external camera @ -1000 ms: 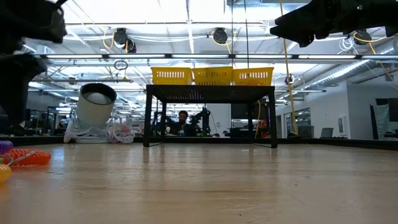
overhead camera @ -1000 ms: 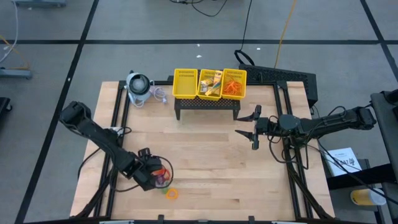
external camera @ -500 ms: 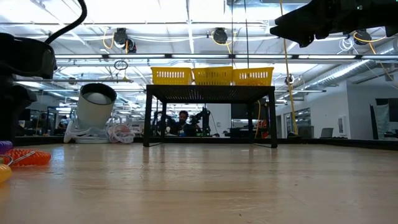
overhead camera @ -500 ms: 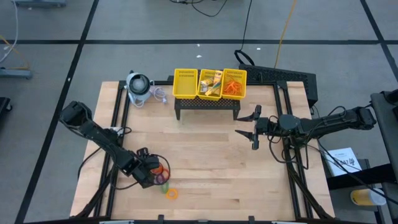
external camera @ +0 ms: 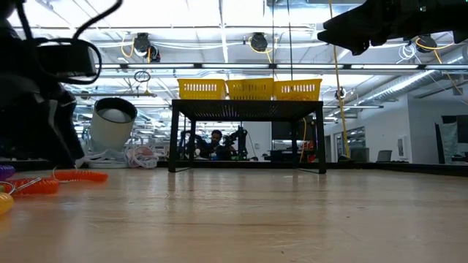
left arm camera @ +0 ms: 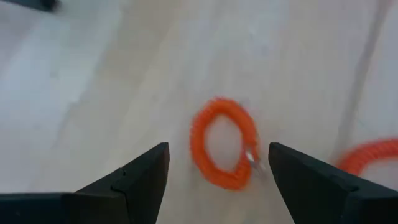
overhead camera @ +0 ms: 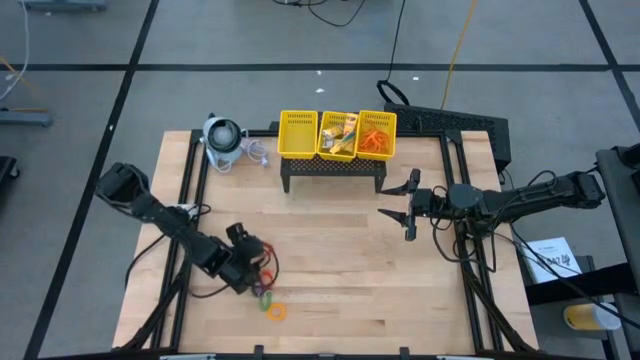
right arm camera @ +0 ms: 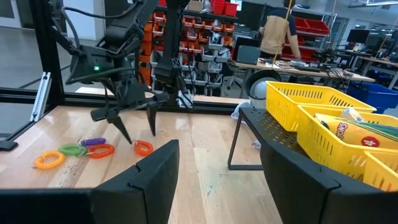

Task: Pick & Place Office Desk Supplies
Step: Put the orange spring keychain into the left yellow bin on the shelf

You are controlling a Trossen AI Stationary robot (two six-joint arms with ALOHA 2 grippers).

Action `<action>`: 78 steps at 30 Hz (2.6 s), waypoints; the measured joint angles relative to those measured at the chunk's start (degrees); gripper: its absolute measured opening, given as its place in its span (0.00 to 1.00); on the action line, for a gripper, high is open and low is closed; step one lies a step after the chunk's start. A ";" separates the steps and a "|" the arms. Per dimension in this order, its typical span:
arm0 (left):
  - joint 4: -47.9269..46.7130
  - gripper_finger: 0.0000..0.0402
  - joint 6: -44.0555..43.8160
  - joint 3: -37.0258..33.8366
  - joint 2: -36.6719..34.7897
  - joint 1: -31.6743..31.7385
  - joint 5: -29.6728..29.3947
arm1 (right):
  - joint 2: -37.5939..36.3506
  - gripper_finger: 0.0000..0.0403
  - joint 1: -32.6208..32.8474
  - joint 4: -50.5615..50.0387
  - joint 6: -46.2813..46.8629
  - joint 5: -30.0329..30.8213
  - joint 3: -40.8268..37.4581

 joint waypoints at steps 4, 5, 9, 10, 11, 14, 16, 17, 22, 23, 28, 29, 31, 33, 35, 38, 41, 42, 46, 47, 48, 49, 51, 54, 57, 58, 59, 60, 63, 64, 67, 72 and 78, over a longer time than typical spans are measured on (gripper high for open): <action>7.81 0.70 7.98 -0.02 0.00 3.00 2.97 | 0.00 0.53 0.00 0.02 0.01 0.00 0.00; 10.40 0.70 10.55 -0.02 -0.01 3.68 2.30 | 0.01 0.53 0.00 0.02 0.00 0.00 0.00; 14.14 0.70 17.62 0.00 -0.02 5.69 -0.65 | 0.00 0.53 0.00 0.02 0.24 0.00 0.00; 13.92 0.70 18.12 -0.02 -0.27 5.88 -1.84 | 0.00 0.53 0.00 0.00 0.24 0.00 0.00; 13.66 0.70 18.29 -0.19 -1.03 5.85 -2.99 | 0.00 0.53 0.00 -0.02 0.24 0.00 0.00; 15.75 0.70 18.93 -2.22 -4.25 5.48 -4.84 | 0.00 0.53 0.00 -0.15 0.24 0.00 0.00; 18.87 0.70 19.13 -5.33 -6.63 5.53 -4.24 | 0.00 0.53 0.00 -0.33 0.24 0.00 0.00; 21.03 0.70 19.42 -7.11 -8.03 5.54 -4.02 | 0.00 0.53 0.00 -0.33 0.24 0.00 0.00; 36.78 0.70 19.95 -17.66 -15.80 5.15 -3.46 | 0.01 0.53 0.00 -0.38 0.17 0.00 0.00; 39.84 0.70 20.20 -19.63 -17.11 5.20 -3.45 | 0.02 0.53 0.00 -0.39 0.15 0.01 0.00; 52.29 0.70 23.32 -27.33 -23.78 5.13 -0.58 | 0.00 0.53 0.00 -0.40 0.15 0.00 0.00; 53.70 0.70 24.09 -28.26 -25.06 5.13 0.56 | 0.02 0.53 0.00 -0.41 0.17 0.00 0.00; 56.28 0.70 25.20 -29.71 -28.10 5.13 1.91 | 0.02 0.53 0.00 -0.45 0.17 0.00 0.00; 57.90 0.70 25.71 -29.97 -30.77 5.13 2.14 | 0.01 0.53 0.00 -0.45 0.13 0.00 0.00; 59.71 0.70 25.39 -29.99 -33.05 5.13 2.39 | 0.00 0.53 0.00 -0.43 0.15 0.00 0.00; 62.66 0.70 24.07 -29.97 -35.21 5.13 3.86 | 0.02 0.53 0.00 -0.42 0.07 0.02 0.00; 61.05 0.70 24.51 -29.37 -35.37 4.81 6.56 | 0.01 0.53 0.00 -0.42 0.02 0.02 0.00; 59.02 0.70 24.78 -28.84 -35.16 4.60 6.97 | 0.01 0.53 0.00 -0.44 0.00 0.02 0.00; 45.71 0.70 22.44 -24.81 -32.69 3.78 7.48 | 0.00 0.53 0.00 -0.44 0.04 0.02 0.00; 42.42 0.70 21.40 -23.54 -31.65 3.49 7.77 | 0.02 0.53 0.00 -0.42 0.02 0.02 0.00; 39.42 0.70 20.43 -22.33 -30.46 3.17 8.22 | 0.00 0.53 0.00 -0.42 0.02 0.02 0.00; 36.93 0.70 19.71 -21.21 -29.28 2.85 8.68 | 0.00 0.53 0.00 -0.45 0.02 0.02 0.00; 34.02 0.70 18.82 -19.66 -26.58 2.29 9.28 | 0.00 0.53 0.00 -0.42 -0.25 0.02 0.00; 33.35 0.70 17.95 -18.43 -22.15 1.53 9.39 | 0.01 0.53 0.00 -0.43 -0.77 0.02 0.00; 33.46 0.70 15.87 -17.97 -18.22 1.16 9.41 | 0.01 0.53 0.00 -0.44 -1.27 0.03 0.00; 33.36 0.70 15.17 -17.97 -16.95 1.20 9.38 | 0.02 0.53 0.00 -0.42 -1.29 0.02 0.00; 33.32 0.70 14.55 -17.97 -15.62 1.22 9.36 | 0.00 0.53 0.00 -0.42 -1.29 0.04 0.00; 33.30 0.70 13.86 -17.97 -14.51 1.24 9.21 | 0.01 0.53 0.00 -0.42 -1.29 0.04 0.00; 33.28 0.70 12.47 -17.97 -11.65 1.63 9.17 | 0.02 0.53 0.00 -0.42 -1.29 0.02 0.00; 33.27 0.70 12.08 -17.97 -10.88 1.85 9.09 | 0.01 0.53 0.00 -0.42 -1.29 0.02 0.00; 33.30 0.70 11.49 -17.97 -8.89 2.59 8.71 | 0.00 0.53 0.00 -0.42 -1.29 0.03 0.00; 33.67 0.70 11.16 -17.92 -6.71 3.61 8.52 | 0.02 0.53 0.00 -0.42 -1.29 0.02 0.00; 33.64 0.70 10.94 -17.92 -5.69 3.86 8.73 | 0.02 0.53 0.00 -0.42 -1.29 0.04 0.00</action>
